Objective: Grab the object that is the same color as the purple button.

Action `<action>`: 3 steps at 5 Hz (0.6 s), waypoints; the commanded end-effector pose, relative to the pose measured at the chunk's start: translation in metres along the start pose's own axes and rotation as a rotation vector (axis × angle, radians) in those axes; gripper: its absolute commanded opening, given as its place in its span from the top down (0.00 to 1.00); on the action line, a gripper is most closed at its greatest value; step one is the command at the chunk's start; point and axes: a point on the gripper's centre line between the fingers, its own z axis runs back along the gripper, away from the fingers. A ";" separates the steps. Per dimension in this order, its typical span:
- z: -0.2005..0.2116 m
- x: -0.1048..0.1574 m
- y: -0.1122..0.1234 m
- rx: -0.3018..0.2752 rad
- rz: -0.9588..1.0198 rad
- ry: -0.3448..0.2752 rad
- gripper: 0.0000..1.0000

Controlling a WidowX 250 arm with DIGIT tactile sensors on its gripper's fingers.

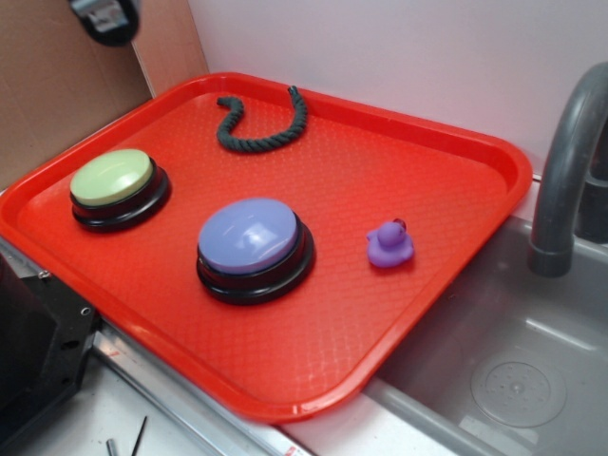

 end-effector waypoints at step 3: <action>-0.082 0.079 -0.021 -0.084 -0.245 0.027 0.00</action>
